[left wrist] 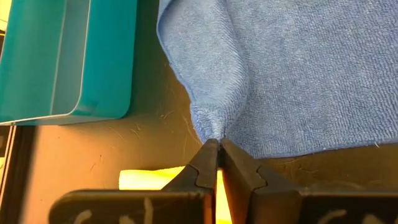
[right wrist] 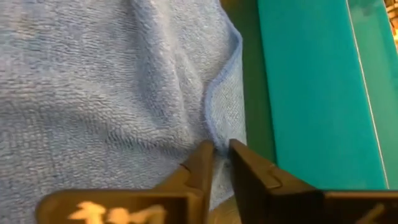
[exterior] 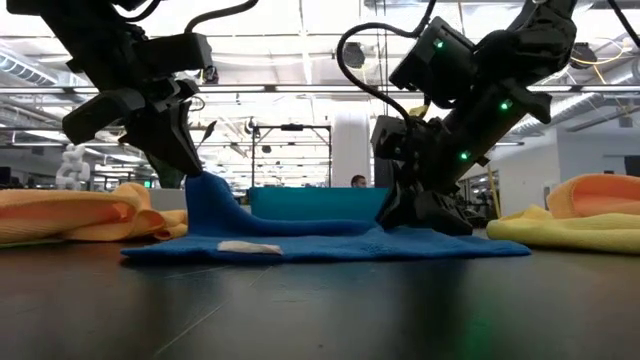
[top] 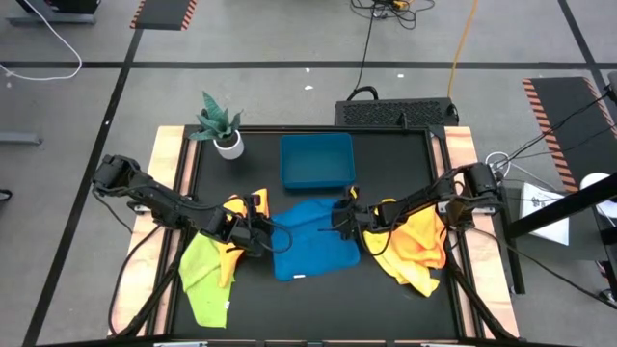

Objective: Fold microfiber towels
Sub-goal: Fold the blue microfiber cloth

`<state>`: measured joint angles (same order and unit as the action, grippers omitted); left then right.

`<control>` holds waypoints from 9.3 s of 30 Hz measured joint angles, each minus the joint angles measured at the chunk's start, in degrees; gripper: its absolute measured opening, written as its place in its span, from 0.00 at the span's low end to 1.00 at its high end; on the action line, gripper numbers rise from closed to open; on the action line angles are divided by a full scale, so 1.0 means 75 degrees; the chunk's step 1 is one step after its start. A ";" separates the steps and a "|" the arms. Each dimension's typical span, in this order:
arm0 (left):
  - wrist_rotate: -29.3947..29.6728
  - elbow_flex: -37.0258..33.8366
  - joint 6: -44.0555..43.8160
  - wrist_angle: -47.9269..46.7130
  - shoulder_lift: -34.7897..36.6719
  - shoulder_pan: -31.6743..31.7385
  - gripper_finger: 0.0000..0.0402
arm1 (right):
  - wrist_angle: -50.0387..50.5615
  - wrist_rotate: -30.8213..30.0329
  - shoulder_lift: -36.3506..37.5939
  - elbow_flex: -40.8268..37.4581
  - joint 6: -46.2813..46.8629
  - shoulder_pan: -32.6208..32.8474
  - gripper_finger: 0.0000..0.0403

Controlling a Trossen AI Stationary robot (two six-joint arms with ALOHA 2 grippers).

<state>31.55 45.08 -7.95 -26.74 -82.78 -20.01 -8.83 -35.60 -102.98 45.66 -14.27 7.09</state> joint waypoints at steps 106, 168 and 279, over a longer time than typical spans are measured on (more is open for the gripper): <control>0.0178 -0.0006 0.0283 -0.0035 -0.0003 -0.0006 0.03 | -0.0680 0.1951 0.1679 -0.0497 0.3340 -0.0323 0.00; 0.1107 -0.0003 0.1185 0.1927 -0.1440 -0.0964 0.01 | -0.3356 -0.0174 0.2483 -0.2799 0.4373 0.3975 0.00; -0.2804 -0.1635 -0.0637 0.5371 -0.1317 -0.0361 0.29 | -0.1899 0.1348 0.1084 -0.1837 0.3288 0.4159 0.31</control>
<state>10.52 32.82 -12.73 13.55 -92.66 -22.72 -23.07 -25.50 -94.85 31.88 10.39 38.28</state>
